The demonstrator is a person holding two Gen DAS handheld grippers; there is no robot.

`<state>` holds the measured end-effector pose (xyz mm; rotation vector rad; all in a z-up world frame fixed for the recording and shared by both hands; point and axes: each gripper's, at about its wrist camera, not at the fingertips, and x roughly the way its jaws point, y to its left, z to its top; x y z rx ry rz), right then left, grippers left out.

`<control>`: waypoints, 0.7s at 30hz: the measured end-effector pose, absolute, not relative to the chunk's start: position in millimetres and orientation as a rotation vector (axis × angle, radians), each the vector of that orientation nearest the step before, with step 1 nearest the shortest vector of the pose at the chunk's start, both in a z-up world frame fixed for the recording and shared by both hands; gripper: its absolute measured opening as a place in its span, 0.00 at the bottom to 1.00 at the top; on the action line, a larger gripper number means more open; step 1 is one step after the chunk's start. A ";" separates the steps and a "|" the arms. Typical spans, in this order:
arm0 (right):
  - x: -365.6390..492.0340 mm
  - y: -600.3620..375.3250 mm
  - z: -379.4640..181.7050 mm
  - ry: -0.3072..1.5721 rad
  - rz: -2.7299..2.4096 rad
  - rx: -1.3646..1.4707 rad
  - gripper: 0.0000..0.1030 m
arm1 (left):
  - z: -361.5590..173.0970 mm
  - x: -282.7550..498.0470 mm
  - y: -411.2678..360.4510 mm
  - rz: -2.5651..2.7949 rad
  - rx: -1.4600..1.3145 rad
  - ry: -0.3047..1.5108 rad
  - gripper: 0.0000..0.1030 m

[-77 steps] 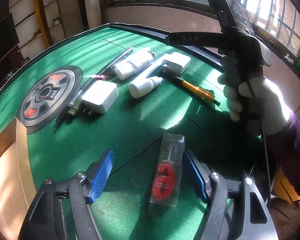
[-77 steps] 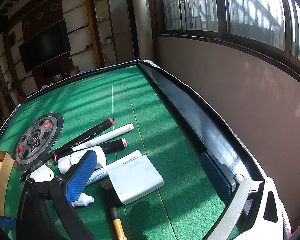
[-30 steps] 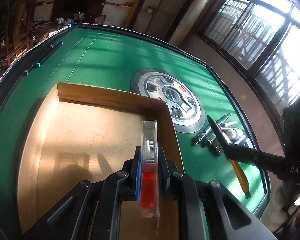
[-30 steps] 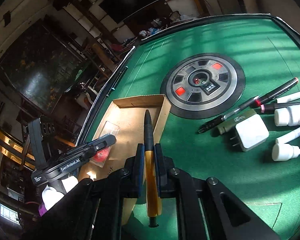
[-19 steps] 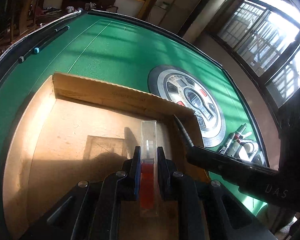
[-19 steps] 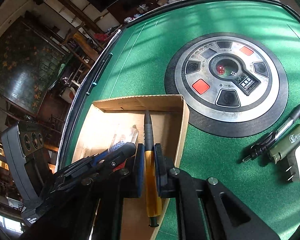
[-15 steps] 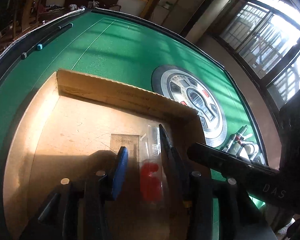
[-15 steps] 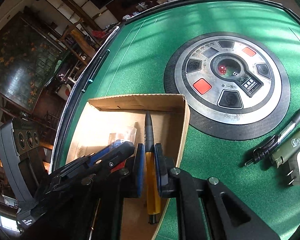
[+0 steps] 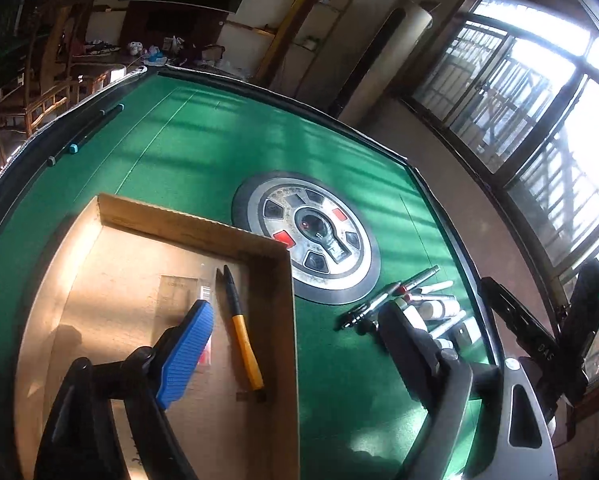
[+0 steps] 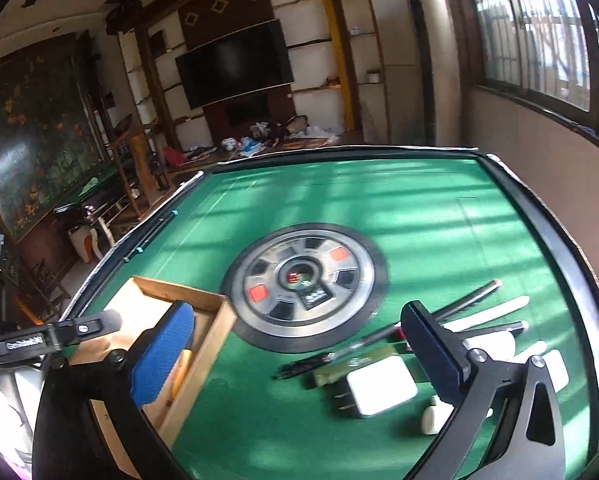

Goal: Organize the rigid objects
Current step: 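Lower the candle package into the cardboard box while the right gripper drops the yellow pen in, then grasp the white plug charger with the left gripper and lift it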

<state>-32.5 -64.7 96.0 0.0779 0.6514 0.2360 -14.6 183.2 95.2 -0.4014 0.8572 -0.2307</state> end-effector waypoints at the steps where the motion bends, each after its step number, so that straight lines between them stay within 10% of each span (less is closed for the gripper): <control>1: -30.0 -88.2 90.4 0.655 0.200 0.108 1.00 | 93.6 -12.8 167.0 -0.253 -0.380 0.875 0.88; 18: -19.0 -227.5 29.5 0.677 0.110 0.461 1.00 | 22.3 49.3 -37.8 -0.353 0.093 0.979 0.87; 21: -21.4 -226.8 30.5 0.673 0.117 0.470 1.00 | 21.7 44.2 -54.7 -0.334 0.217 0.942 0.61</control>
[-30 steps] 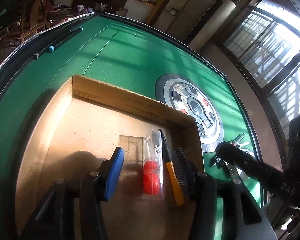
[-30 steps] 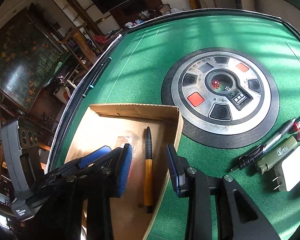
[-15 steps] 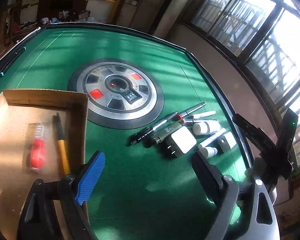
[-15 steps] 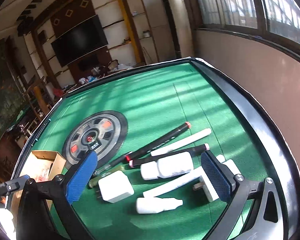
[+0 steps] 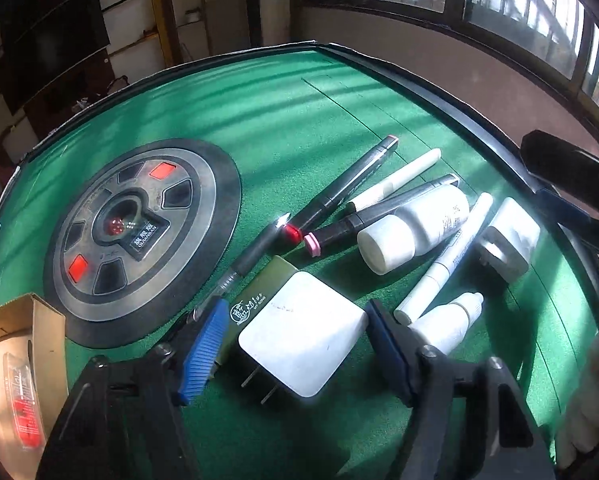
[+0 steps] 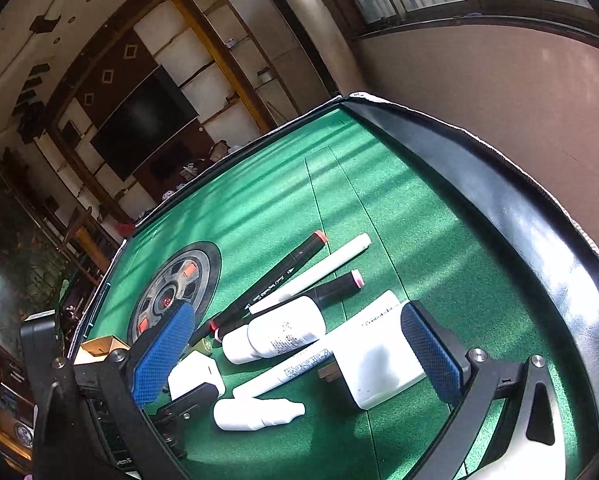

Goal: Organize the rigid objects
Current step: 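Grasp the white plug charger with the left gripper and lift it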

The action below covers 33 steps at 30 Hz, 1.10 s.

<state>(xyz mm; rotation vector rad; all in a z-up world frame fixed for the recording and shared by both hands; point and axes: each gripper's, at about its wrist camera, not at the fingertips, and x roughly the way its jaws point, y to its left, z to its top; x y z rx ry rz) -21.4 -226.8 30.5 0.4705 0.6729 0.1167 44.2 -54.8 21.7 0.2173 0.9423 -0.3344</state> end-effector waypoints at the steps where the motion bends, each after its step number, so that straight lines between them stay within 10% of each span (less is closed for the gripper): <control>1: -22.1 -226.3 30.8 0.672 0.118 0.472 1.00 | 21.9 40.5 -57.9 -0.348 0.232 0.949 0.61; 18: -23.4 -221.4 25.5 0.684 0.097 0.433 1.00 | 11.5 -30.8 -45.4 -0.432 0.203 0.937 0.68; 24: -20.3 -226.3 20.1 0.696 0.054 0.426 1.00 | 22.9 -43.5 -18.5 -0.425 0.079 0.954 0.47; 33: -28.6 -249.4 28.4 0.714 0.053 0.473 1.00 | 67.2 -87.9 30.6 -0.438 -0.065 0.837 0.46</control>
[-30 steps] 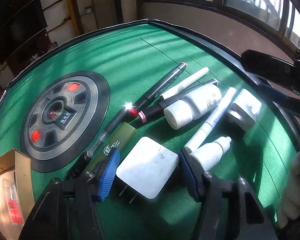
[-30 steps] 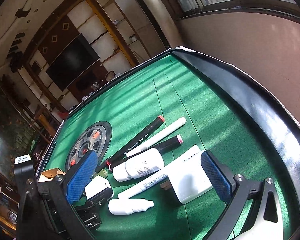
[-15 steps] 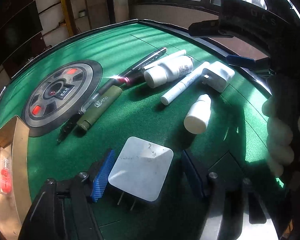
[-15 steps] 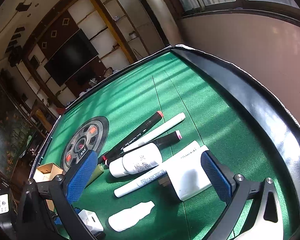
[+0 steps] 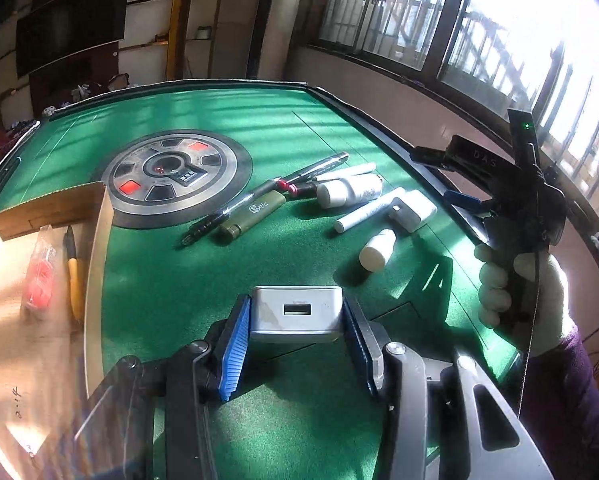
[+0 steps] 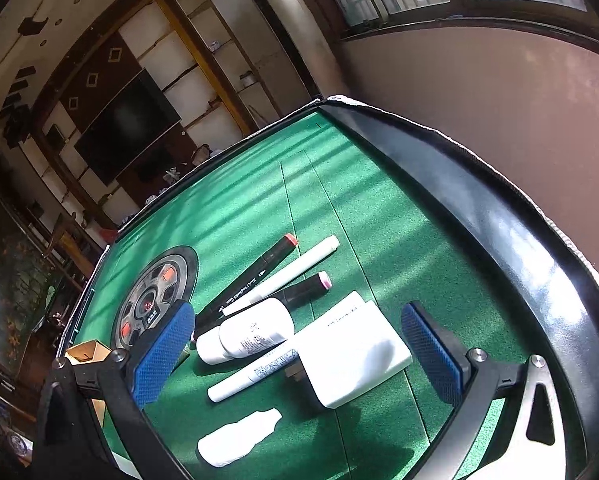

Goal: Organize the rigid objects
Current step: 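Grasp the white plug charger with the left gripper and lift it, then carry the charger toward the box with the left gripper while the right gripper grasps the white dropper bottle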

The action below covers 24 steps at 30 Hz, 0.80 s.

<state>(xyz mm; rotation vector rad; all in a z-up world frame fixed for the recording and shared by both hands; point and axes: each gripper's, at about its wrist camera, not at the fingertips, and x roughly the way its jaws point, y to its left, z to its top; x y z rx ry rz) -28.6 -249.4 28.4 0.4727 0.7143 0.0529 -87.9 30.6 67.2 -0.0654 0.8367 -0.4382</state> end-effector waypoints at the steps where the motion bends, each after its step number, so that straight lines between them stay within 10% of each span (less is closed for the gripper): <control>1: -29.7 -251.5 29.1 0.740 0.053 0.454 1.00 | 70.1 -91.2 36.6 -0.446 -0.090 0.829 0.46; 17: -64.5 -199.1 21.1 0.972 0.146 0.383 0.89 | 94.4 -120.8 108.2 -0.409 -0.270 0.717 0.46; 24: -39.8 -158.2 -2.5 1.053 0.078 0.314 0.50 | 96.9 -134.1 145.0 -0.361 -0.322 0.693 0.46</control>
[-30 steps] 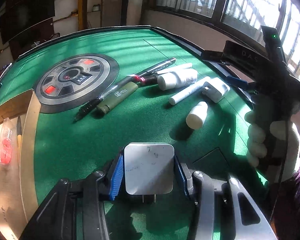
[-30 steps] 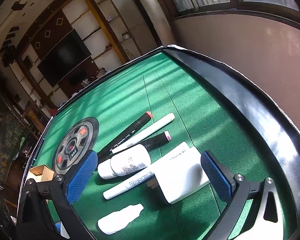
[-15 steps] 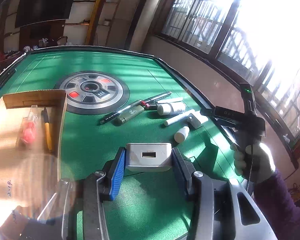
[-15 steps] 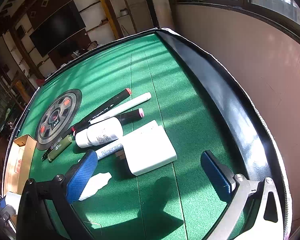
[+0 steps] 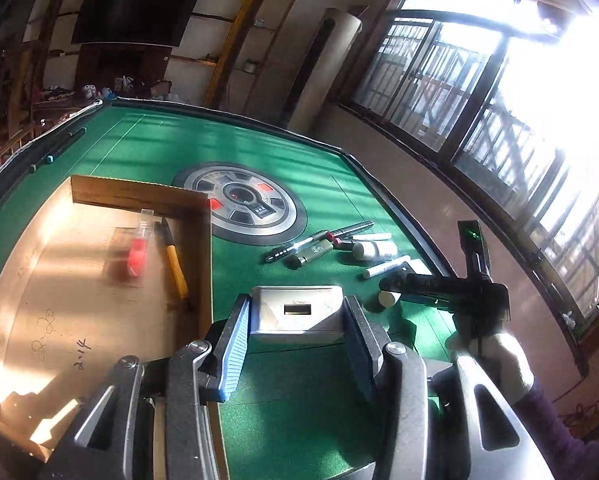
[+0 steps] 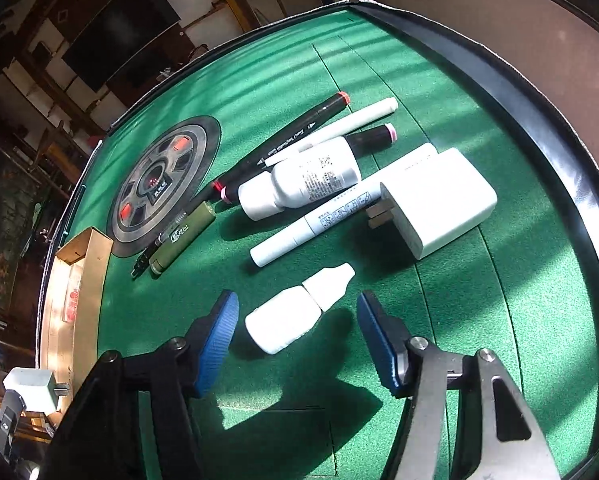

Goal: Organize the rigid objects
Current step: 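Carry the charger toward the box with the left gripper while the right gripper grasps the white dropper bottle, then release the charger into the box while the right gripper releases the dropper bottle there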

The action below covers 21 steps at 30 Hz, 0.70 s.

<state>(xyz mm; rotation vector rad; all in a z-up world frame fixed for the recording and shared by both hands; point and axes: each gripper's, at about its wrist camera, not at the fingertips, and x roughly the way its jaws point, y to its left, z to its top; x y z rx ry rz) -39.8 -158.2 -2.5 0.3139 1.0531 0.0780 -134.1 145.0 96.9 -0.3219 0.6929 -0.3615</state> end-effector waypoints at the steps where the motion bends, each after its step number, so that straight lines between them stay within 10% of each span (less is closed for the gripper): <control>1: -40.8 -153.9 -2.8 1.038 0.062 0.280 0.38 | 97.8 -136.3 153.7 -0.354 -0.329 0.691 0.46; 4: -46.7 -147.0 -6.8 1.039 0.081 0.252 0.25 | 99.0 -139.3 179.2 -0.320 -0.343 0.688 0.46; 21: -38.3 39.5 63.6 1.015 0.582 0.182 0.25 | 44.3 -32.9 295.5 -0.137 -0.485 0.915 0.46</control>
